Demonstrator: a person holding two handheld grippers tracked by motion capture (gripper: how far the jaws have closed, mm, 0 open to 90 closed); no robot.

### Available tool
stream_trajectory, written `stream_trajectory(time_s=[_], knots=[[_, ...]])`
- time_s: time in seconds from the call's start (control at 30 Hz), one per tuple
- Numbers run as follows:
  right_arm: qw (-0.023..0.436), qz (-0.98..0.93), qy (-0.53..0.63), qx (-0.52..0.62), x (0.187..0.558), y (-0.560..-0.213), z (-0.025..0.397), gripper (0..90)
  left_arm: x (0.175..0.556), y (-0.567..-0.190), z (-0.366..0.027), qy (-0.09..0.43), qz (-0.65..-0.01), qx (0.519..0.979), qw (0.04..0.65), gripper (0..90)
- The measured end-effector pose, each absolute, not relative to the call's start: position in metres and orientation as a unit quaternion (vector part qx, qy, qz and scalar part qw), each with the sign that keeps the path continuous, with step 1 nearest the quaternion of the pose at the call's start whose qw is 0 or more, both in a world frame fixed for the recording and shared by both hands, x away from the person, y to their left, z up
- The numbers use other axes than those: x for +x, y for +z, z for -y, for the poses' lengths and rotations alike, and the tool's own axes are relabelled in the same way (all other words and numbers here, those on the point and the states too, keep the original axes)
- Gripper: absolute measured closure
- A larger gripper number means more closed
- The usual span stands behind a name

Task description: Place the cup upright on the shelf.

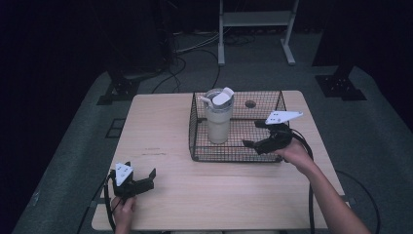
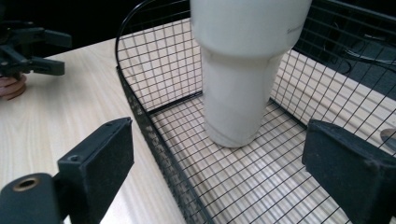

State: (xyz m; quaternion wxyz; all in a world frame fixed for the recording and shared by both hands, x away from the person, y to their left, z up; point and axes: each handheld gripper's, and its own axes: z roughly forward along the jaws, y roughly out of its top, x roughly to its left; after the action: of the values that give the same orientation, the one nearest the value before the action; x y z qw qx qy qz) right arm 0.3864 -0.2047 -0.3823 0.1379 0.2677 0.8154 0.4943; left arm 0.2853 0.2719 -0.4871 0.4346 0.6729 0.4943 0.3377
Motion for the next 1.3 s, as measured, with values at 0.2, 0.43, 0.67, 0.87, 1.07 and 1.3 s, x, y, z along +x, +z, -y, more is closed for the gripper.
stream_trajectory(time_s=[0.2,0.43,0.67,0.87,1.07,1.3], knots=[[0.134,-0.818,0.494,0.262,0.376,-0.385,0.207,8.5,0.285,-0.487,-0.272,0.338,-0.494,0.674,0.433,0.0],[0.133,-0.820,0.497,0.249,0.363,-0.386,0.209,8.5,0.285,-0.487,-0.272,0.339,-0.494,0.674,0.433,0.0],[0.127,-0.823,0.494,0.248,0.351,-0.392,0.215,8.5,0.285,-0.487,-0.272,0.338,-0.494,0.674,0.433,0.0],[0.123,-0.823,0.496,0.248,0.341,-0.400,0.221,8.5,0.285,-0.487,-0.272,0.338,-0.495,0.674,0.432,0.0],[0.126,-0.821,0.499,0.247,0.327,-0.405,0.228,8.5,0.285,-0.487,-0.272,0.338,-0.496,0.675,0.430,0.0],[0.124,-0.821,0.498,0.251,0.319,-0.415,0.238,8.5,0.285,-0.487,-0.272,0.338,-0.496,0.675,0.430,0.0]])
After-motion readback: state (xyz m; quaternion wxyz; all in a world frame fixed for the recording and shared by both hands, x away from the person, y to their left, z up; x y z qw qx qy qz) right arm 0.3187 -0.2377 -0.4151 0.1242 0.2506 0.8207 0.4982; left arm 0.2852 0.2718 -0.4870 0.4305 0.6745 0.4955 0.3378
